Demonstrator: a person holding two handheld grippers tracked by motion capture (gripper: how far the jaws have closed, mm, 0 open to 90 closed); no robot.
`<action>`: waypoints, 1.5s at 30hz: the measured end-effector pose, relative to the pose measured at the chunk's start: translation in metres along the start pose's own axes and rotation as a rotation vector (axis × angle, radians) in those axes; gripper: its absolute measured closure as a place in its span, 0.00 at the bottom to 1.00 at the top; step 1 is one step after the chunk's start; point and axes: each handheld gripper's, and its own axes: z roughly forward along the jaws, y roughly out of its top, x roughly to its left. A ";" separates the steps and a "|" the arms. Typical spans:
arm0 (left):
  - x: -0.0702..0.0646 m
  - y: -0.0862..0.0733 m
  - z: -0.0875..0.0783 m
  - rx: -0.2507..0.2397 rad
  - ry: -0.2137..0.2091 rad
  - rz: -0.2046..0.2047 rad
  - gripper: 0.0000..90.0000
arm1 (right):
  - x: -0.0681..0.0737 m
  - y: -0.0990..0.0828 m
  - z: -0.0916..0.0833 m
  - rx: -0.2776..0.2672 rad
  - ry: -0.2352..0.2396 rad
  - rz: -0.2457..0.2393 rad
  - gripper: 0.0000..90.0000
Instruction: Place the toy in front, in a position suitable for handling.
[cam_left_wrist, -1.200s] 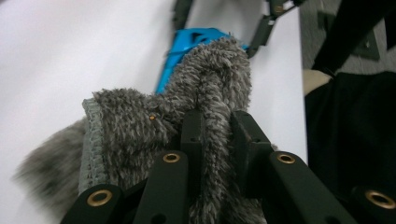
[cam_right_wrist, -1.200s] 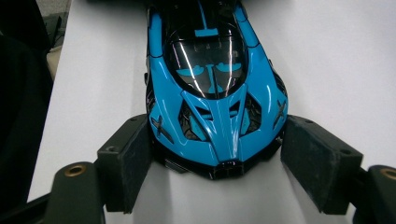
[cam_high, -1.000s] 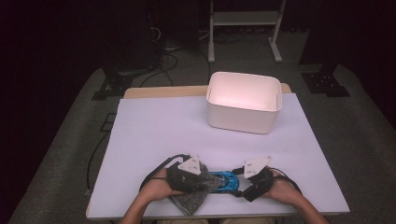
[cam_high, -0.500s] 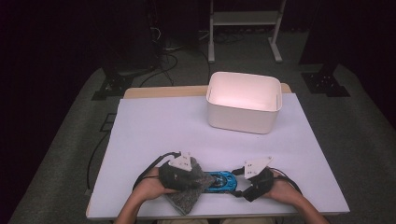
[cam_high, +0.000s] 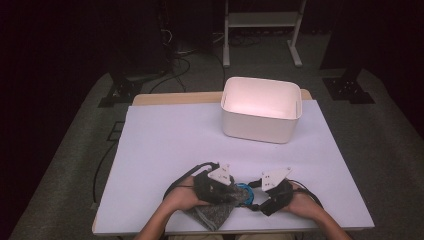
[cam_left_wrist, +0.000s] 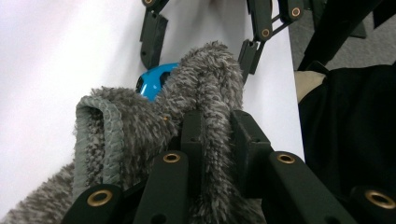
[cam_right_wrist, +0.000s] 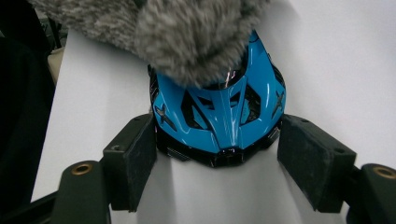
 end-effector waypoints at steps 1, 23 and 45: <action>0.000 0.000 -0.001 0.003 0.000 -0.002 0.85 | 0.000 0.000 0.000 0.000 -0.001 0.000 0.31; 0.005 0.035 0.029 0.096 -0.044 0.059 0.84 | 0.002 0.000 -0.001 -0.002 -0.012 0.002 0.32; 0.025 0.029 0.010 0.116 0.019 0.001 0.83 | 0.002 0.000 0.000 -0.002 -0.008 0.008 0.31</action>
